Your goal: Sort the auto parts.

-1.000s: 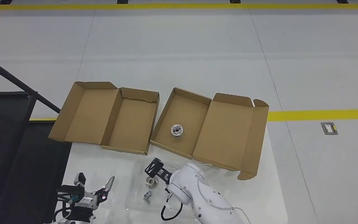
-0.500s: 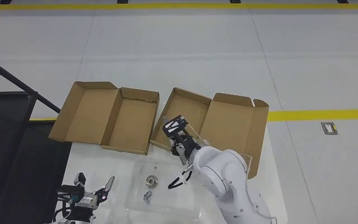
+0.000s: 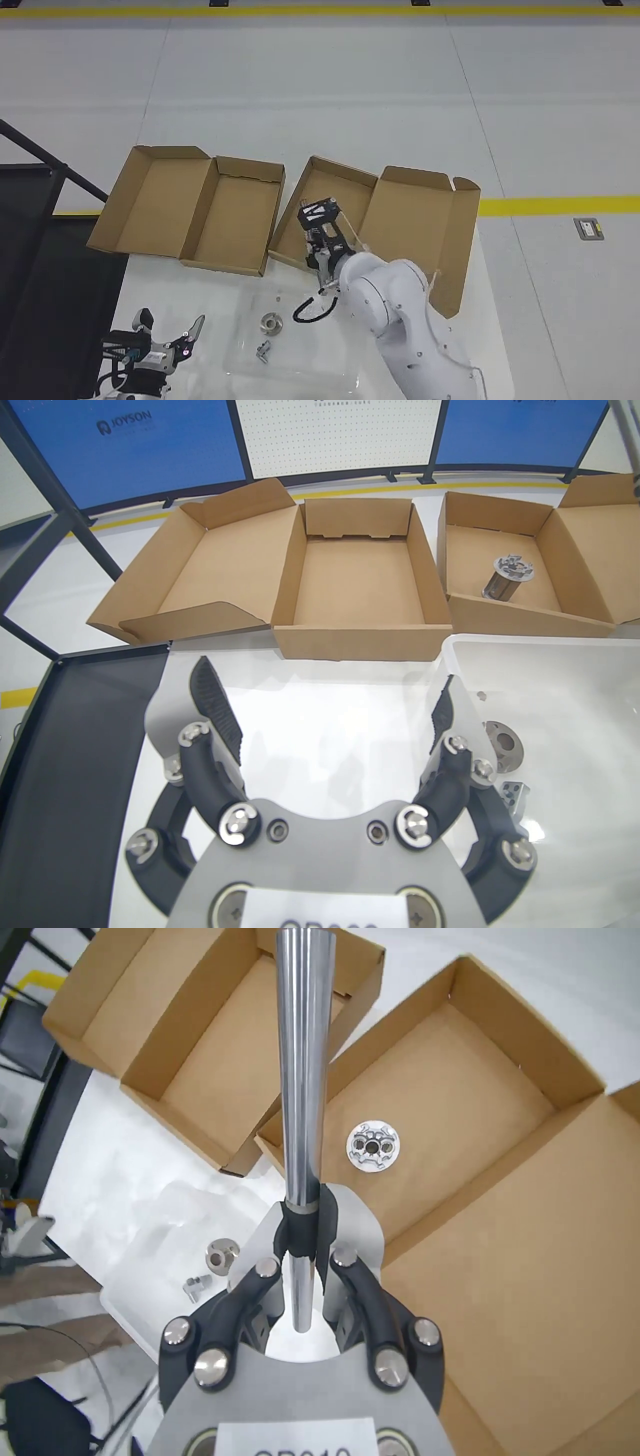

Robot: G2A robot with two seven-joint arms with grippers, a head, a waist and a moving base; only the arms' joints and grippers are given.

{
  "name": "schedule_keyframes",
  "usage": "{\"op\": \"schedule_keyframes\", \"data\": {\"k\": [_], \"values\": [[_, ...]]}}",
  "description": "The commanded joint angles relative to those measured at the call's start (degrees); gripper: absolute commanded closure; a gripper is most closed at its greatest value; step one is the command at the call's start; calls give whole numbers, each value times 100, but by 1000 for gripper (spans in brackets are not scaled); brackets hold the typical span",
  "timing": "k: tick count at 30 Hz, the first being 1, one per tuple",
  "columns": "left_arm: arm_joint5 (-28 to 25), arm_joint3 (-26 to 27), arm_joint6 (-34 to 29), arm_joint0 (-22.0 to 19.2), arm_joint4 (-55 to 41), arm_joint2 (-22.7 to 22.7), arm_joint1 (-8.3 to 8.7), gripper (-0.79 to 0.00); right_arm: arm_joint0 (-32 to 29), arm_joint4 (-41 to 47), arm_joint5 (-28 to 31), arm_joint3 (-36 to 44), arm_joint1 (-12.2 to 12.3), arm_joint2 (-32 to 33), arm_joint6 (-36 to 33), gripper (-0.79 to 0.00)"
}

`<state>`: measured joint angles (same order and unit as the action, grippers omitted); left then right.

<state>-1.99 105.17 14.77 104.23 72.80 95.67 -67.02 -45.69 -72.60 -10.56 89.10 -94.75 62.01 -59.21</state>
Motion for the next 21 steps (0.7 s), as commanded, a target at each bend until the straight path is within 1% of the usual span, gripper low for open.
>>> {"op": "schedule_keyframes", "data": {"k": [1,2,5,10,15,18,21], "values": [[0,0,0,0,0,0,0,-785,483,174,-714,-758,-83,-48,244,0],[0,0,0,0,0,0,0,-785,687,261,-963,-1109,-133,-84,379,0],[0,0,0,0,0,0,0,-785,1227,683,-1129,-2051,-241,-61,798,0],[0,0,0,0,0,0,0,-785,1710,820,-1360,-3010,-332,-75,1070,0],[0,0,0,0,0,0,0,-785,2045,996,-1397,-3736,-405,-73,1259,0],[0,0,0,0,0,0,0,-785,2138,1088,-1335,-3951,-425,-45,1339,0],[0,0,0,0,0,0,0,-785,2195,1026,-1392,-4102,-429,-41,1342,0]]}}
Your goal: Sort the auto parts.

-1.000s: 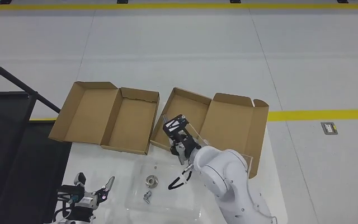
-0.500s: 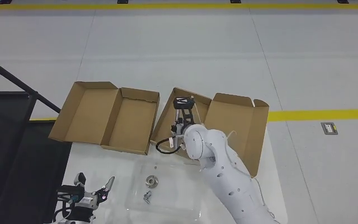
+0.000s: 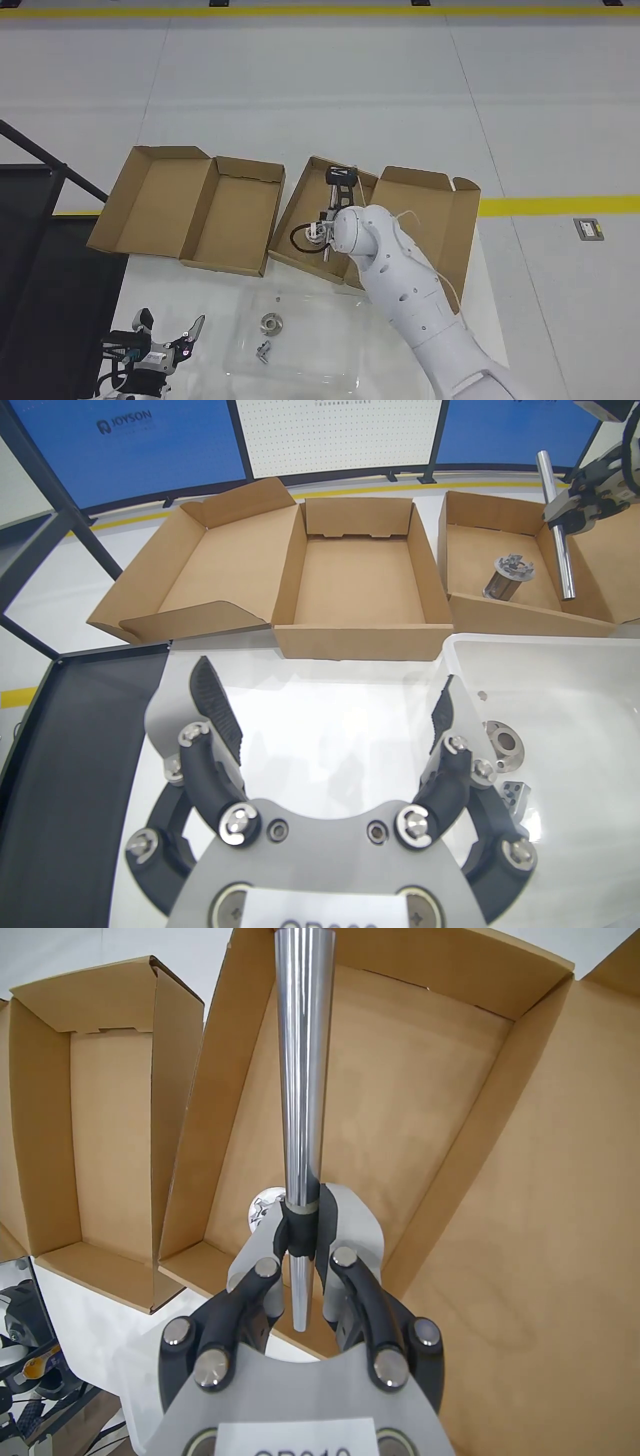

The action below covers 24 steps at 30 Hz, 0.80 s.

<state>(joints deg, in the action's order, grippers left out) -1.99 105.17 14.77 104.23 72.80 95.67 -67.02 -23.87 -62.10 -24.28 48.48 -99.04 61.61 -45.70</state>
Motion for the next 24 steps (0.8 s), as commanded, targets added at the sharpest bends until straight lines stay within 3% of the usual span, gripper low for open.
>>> {"op": "schedule_keyframes", "data": {"k": [1,6,22,24], "values": [[0,0,0,0,0,0,0,-785,38,-81,-86,-105,-1,-7,-11,0],[0,0,0,0,0,0,0,-785,134,-59,-209,-443,-52,-46,89,0],[0,0,0,0,0,0,0,-785,826,521,149,-2394,-392,-250,437,0],[0,0,0,0,0,0,0,-785,923,580,144,-2643,-430,-250,513,-163]]}}
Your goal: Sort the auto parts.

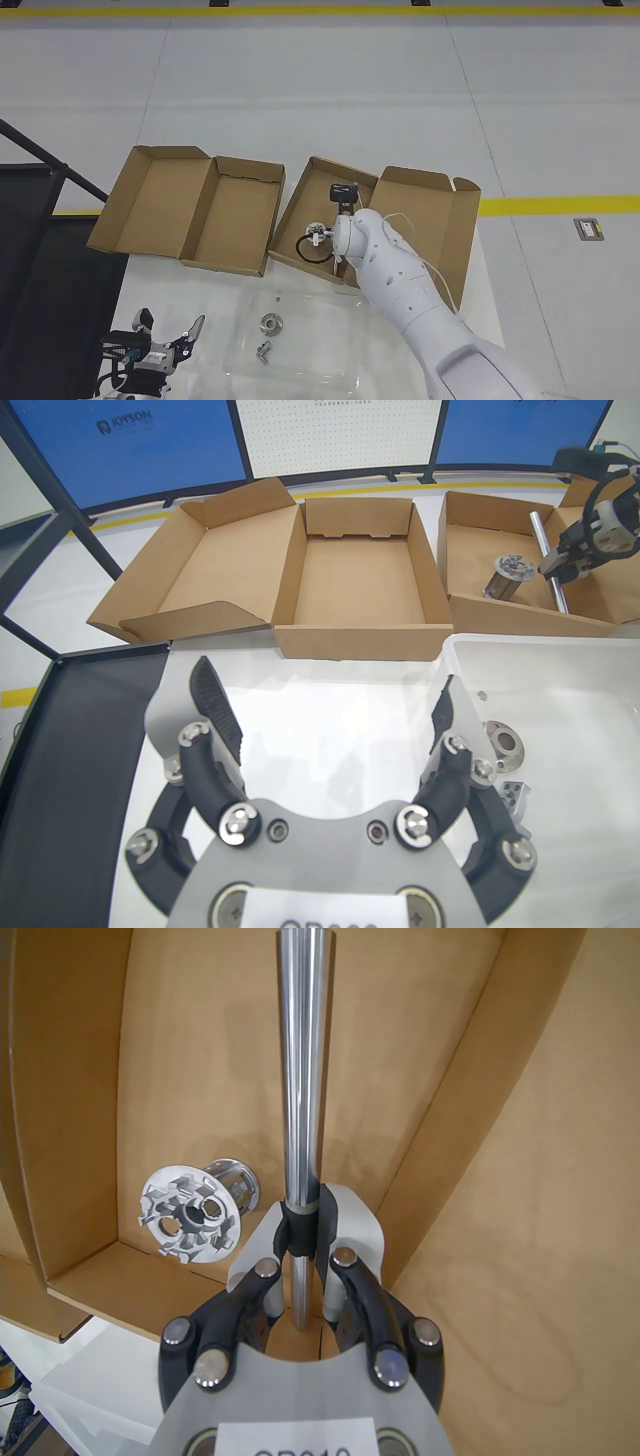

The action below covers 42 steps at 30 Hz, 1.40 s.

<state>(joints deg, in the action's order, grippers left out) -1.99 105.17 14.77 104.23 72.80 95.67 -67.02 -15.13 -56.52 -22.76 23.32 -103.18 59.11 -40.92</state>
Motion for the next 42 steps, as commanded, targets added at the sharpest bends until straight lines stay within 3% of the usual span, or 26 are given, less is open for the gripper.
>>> {"op": "schedule_keyframes", "data": {"k": [1,13,21,25,32,35,37,38,39,42], "values": [[0,0,0,0,0,0,0,-785,72,41,8,-180,-27,-2,51,-225],[0,0,0,0,0,0,0,-785,276,283,412,-525,-63,106,431,-203],[0,0,0,0,0,0,0,-785,62,347,826,86,147,370,821,-215],[0,0,0,0,0,0,0,-785,-429,237,1290,1183,316,508,781,-219],[0,0,0,0,0,0,0,-785,-2075,-386,2260,4473,719,851,-231,-249],[0,0,0,0,0,0,0,-785,-2643,-413,2812,5476,827,955,-540,-274],[0,0,0,0,0,0,0,-785,-2859,-361,3179,5827,879,1011,-659,-345],[0,0,0,0,0,0,0,-785,-2925,-360,3311,5919,904,1044,-707,-696],[0,0,0,0,0,0,0,-785,-2946,-361,3303,5939,910,1067,-708,-785],[0,0,0,0,0,0,0,-785,-2946,-361,3303,5939,910,1067,-708,-785]]}}
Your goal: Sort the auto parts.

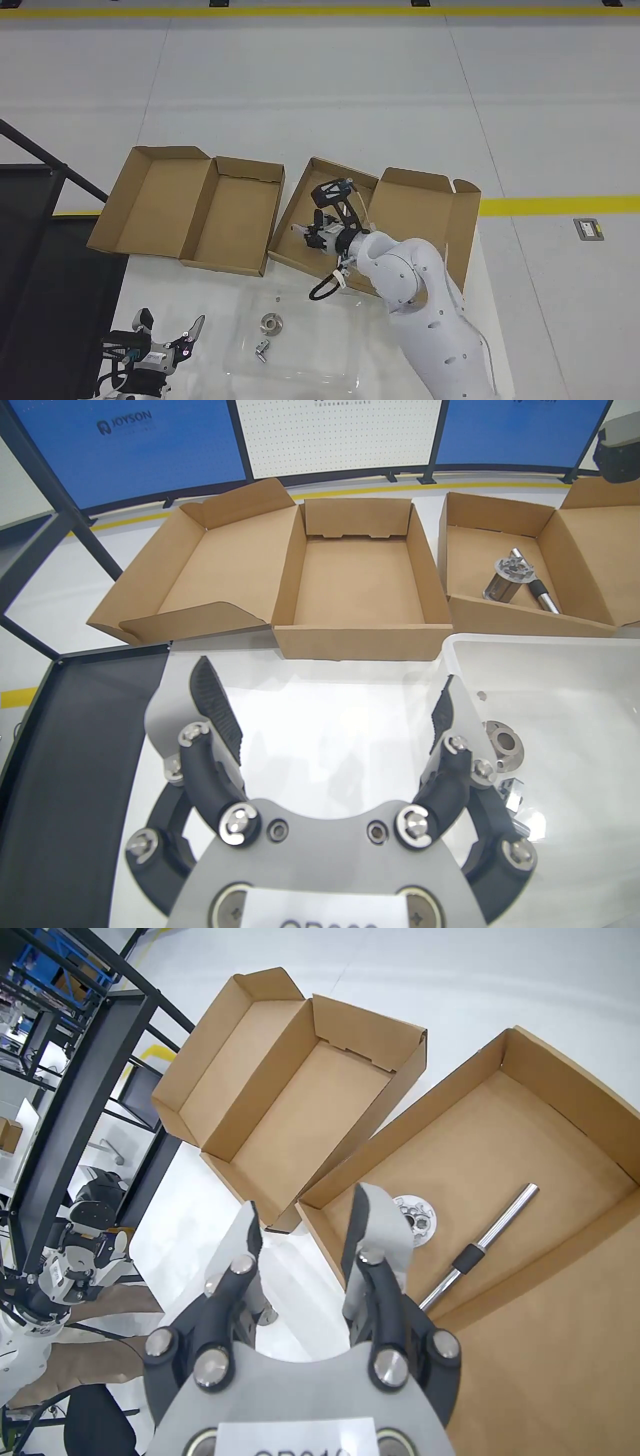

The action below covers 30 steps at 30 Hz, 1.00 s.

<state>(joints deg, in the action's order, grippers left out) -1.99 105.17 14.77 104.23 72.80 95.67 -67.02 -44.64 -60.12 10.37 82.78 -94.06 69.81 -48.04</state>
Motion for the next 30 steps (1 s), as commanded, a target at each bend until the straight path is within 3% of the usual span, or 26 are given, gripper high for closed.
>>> {"op": "schedule_keyframes", "data": {"k": [1,8,11,19,22,27,30], "values": [[0,0,0,0,0,0,0,-785,5,-1,-10,-8,-2,-3,4,-785],[27,9,-25,-23,-11,6,-2,-785,-64,-26,-14,-43,8,7,90,-785],[56,132,-231,-134,319,-40,3,-785,-81,-268,604,-6,69,-39,257,-785],[-1296,494,-1118,-534,1271,89,133,-785,-492,-1250,2170,1005,319,121,615,-785],[-2146,619,-1634,-821,1531,61,199,-785,-781,-1364,2795,1448,442,463,841,-785],[-3339,616,-2381,-1427,1919,-344,272,-785,-1295,-1605,3653,2166,640,1092,1221,-785],[-3601,392,-2727,-1836,1851,-617,270,-785,-1576,-1932,4256,2538,756,1401,1338,-785]]}}
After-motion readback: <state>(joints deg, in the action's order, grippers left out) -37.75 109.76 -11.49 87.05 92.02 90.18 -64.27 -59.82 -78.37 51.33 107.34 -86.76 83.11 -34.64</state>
